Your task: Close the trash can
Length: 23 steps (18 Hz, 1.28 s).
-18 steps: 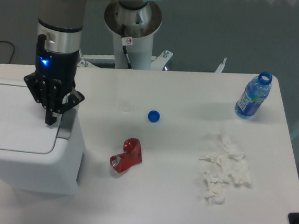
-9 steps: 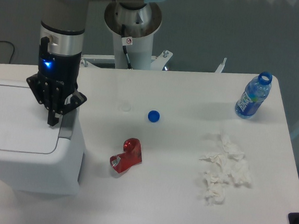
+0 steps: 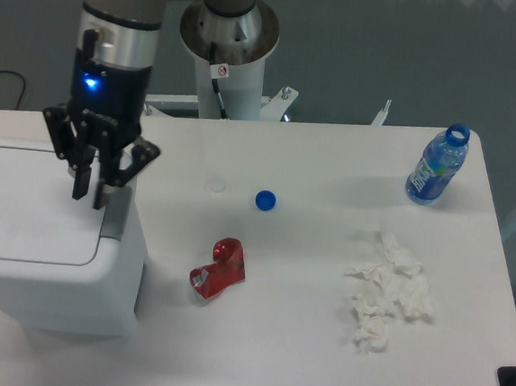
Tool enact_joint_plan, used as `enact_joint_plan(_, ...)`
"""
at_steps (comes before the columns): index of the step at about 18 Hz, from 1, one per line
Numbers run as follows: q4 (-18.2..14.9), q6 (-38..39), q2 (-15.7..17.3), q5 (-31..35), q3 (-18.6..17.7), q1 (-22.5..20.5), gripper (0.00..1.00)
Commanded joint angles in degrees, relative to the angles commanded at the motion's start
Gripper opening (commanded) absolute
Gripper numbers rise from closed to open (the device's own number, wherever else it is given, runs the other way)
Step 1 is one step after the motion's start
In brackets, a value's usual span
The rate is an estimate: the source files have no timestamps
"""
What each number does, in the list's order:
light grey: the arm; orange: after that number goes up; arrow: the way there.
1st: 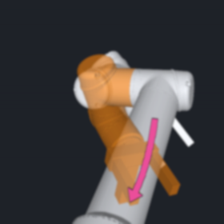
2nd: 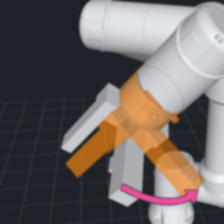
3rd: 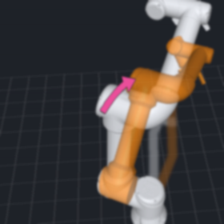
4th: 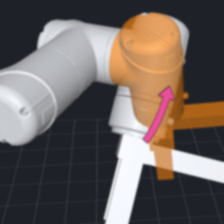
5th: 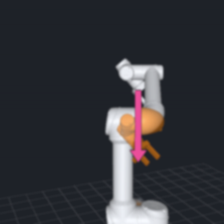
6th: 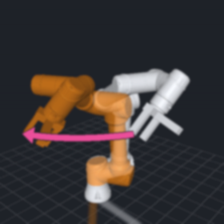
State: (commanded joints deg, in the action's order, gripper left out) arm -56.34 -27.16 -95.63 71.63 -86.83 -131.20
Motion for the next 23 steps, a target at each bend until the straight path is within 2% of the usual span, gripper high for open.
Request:
enact_joint_plan(2,-0.5,-1.1,0.2,0.4,-0.9,-4.0,1.0)
enact_joint_plan(4,-1.8,-5.6,0.1,2.9,-2.1,-7.6,1.0)
enact_joint_plan(7,-2.9,-14.0,-0.3,9.5,-4.3,-11.3,1.0)
enact_joint_plan(10,-3.7,-17.1,-0.8,11.4,-6.2,-15.5,1.0)
enact_joint_plan(14,-9.2,-24.9,-4.4,12.7,-5.6,-20.3,1.0)
enact_joint_plan(19,-9.1,-37.1,-8.5,15.7,-5.5,-24.3,1.0)
enact_joint_plan(20,-9.8,-39.1,-8.8,15.7,-5.4,-26.0,1.0)
enact_joint_plan(22,-9.8,-48.1,-9.5,15.7,-5.5,-30.0,1.0)
enact_joint_plan(23,-9.6,-50.6,-10.0,15.6,-5.4,-30.7,1.0)
